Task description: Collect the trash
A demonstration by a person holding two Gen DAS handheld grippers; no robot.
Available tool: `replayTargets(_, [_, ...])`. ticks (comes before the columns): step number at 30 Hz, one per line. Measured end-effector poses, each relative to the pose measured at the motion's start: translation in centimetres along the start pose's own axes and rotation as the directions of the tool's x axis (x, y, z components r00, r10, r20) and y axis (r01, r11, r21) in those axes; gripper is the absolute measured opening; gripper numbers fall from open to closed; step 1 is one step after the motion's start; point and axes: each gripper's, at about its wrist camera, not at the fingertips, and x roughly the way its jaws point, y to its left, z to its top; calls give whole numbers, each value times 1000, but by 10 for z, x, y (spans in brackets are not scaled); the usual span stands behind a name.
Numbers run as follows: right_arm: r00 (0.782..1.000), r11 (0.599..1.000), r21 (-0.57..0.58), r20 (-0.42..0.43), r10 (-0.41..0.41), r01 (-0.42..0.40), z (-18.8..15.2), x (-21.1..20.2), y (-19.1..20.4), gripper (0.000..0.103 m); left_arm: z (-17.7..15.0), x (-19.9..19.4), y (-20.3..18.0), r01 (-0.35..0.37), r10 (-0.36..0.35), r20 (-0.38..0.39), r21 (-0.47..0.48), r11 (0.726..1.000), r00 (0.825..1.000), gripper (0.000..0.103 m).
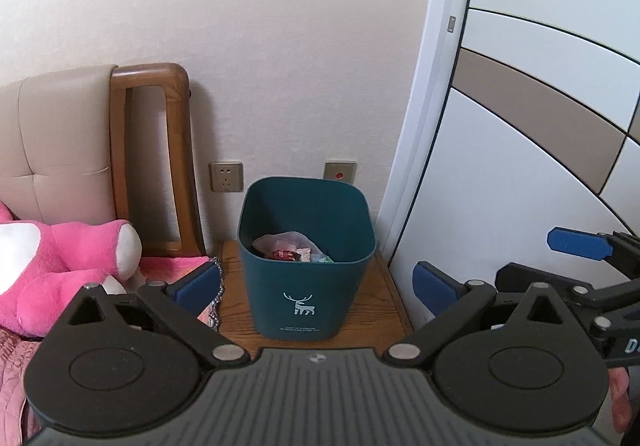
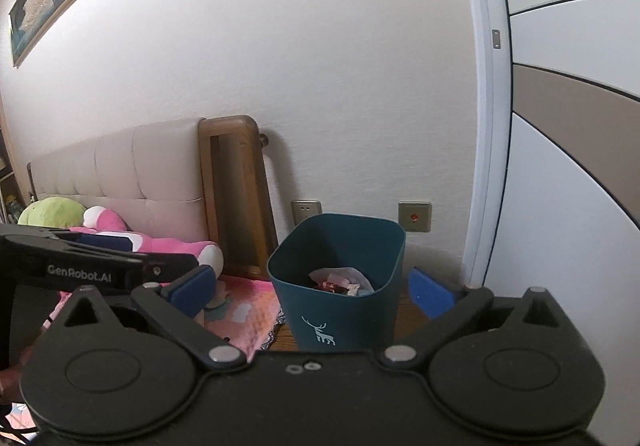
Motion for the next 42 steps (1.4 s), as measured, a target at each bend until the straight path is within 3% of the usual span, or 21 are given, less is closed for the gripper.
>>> replayTargets(12, [1000, 1000, 24, 26, -13, 12, -5, -2, -4, 103, -2, -17, -2, -18, 18, 39, 16, 1000, 999, 103])
replayTargets(42, [1000, 999, 44, 7, -2, 1, -2, 7, -9, 103, -1, -16, -3, -26, 25, 21, 46, 999, 999, 103])
